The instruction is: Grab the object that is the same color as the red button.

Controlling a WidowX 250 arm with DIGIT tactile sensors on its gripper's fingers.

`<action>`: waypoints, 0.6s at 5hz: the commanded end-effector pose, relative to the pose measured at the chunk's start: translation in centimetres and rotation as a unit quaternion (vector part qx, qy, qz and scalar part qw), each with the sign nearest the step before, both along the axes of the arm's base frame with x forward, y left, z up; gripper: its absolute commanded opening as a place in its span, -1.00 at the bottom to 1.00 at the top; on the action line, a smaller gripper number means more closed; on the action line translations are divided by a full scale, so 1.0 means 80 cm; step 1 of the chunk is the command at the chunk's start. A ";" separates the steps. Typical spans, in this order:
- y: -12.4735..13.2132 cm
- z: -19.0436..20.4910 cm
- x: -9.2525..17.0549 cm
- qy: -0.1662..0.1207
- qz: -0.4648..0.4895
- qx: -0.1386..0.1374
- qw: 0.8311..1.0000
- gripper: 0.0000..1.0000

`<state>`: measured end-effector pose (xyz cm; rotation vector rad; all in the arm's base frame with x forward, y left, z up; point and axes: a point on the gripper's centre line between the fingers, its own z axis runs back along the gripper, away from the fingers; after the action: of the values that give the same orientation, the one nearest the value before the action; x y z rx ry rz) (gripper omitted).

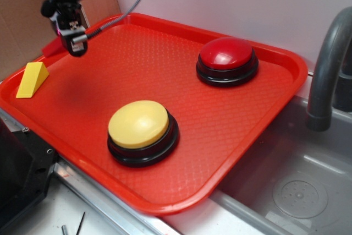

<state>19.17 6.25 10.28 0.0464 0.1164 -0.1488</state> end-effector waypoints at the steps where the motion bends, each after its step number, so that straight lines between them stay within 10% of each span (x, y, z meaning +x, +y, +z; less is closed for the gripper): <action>1: -0.034 0.083 -0.007 -0.031 0.083 0.011 0.996 -1.00; 3: -0.044 0.097 -0.011 -0.061 0.068 0.026 0.996 -1.00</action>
<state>17.88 3.90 16.94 0.0951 0.0495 -0.0154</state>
